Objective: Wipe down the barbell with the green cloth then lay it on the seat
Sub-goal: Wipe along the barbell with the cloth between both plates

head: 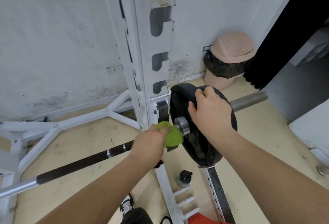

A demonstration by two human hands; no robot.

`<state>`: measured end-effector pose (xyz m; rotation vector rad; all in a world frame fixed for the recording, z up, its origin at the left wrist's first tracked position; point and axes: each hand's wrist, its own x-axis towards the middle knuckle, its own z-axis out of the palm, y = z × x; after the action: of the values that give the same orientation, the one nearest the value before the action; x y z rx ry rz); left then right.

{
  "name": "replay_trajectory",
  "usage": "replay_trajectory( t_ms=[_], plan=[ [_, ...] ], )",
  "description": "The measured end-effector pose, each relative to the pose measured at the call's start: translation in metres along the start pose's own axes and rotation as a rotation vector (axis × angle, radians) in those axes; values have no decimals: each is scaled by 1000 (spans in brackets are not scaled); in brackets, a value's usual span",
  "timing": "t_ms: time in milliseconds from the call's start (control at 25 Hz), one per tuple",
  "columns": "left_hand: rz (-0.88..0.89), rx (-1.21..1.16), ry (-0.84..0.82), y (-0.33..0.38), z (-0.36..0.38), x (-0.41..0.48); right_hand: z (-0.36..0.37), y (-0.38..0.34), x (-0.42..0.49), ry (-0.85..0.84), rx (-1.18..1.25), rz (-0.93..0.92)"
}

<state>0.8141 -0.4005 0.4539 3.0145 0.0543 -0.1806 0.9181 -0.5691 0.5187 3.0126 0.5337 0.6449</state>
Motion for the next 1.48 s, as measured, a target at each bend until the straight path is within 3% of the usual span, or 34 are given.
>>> replay_trajectory(
  t_ms=[80, 320, 440, 680, 840, 1040, 1240, 1480],
  plan=[
    [73, -26, 41, 17, 5, 7, -1, -1, 3, 3, 6, 12],
    [-32, 38, -75, -29, 10, -27, -14, 10, 1, -178, 170, 125],
    [39, -37, -47, -9, 10, -7, -18, 14, -5, -220, 131, 161],
    [13, -140, -140, -13, -6, -1, -20, 8, -2, -164, 115, 177],
    [105, -87, 63, 15, -29, 15, -20, 6, -4, -162, 76, 159],
    [39, 112, -157, 40, -26, 29, -19, 7, -4, -175, 57, 153],
    [-44, 348, -199, 0, -45, 5, -19, 8, -7, -162, 44, 141],
    [57, 165, -127, 32, -32, 20, -17, 9, -7, -161, 20, 127]
  ],
)
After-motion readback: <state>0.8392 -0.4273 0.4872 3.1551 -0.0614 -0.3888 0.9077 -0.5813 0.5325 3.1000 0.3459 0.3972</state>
